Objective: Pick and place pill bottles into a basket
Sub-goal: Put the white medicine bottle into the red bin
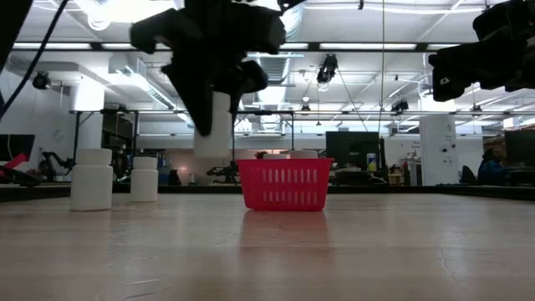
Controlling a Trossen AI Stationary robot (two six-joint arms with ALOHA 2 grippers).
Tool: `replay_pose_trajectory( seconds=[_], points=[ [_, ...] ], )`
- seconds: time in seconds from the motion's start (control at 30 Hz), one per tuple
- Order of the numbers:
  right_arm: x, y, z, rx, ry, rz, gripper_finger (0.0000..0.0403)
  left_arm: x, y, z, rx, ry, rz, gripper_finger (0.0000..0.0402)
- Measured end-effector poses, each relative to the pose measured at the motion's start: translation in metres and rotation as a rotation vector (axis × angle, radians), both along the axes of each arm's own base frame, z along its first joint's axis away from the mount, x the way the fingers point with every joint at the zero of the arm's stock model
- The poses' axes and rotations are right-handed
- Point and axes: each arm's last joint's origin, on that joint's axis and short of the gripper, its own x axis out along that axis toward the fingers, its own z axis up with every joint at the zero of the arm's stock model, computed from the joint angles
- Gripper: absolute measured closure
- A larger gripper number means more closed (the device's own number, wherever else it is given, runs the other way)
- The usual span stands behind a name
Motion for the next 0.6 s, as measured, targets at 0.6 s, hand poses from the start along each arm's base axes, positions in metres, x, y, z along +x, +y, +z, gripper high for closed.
replay_pose_trajectory(
  seconds=[0.6],
  points=[
    [0.0, 0.0, 0.0, -0.001, 0.003, 0.001, 0.0344, 0.028, 0.024, 0.024, 0.072, -0.111, -0.036, 0.0243]
  ],
)
